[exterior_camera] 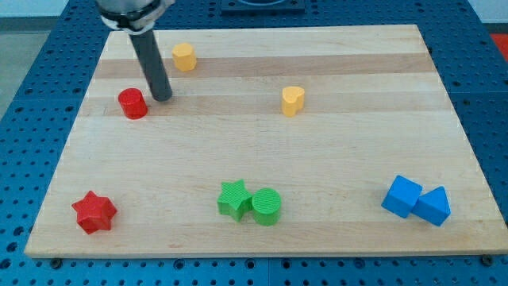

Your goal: Drag the red circle towards the red star

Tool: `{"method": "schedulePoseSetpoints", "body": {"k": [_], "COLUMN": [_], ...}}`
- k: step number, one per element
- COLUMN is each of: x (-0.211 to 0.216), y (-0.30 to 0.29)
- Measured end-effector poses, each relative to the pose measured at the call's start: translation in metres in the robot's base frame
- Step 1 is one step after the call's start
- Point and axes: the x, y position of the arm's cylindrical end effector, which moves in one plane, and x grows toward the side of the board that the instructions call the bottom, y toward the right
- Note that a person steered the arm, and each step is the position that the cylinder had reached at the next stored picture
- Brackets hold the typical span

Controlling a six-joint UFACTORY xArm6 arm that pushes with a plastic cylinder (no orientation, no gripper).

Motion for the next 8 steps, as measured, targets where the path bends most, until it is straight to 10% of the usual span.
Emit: {"method": "schedulePoseSetpoints", "body": {"k": [7,8], "x": [0.021,0.050], "y": [-0.012,0.072]}}
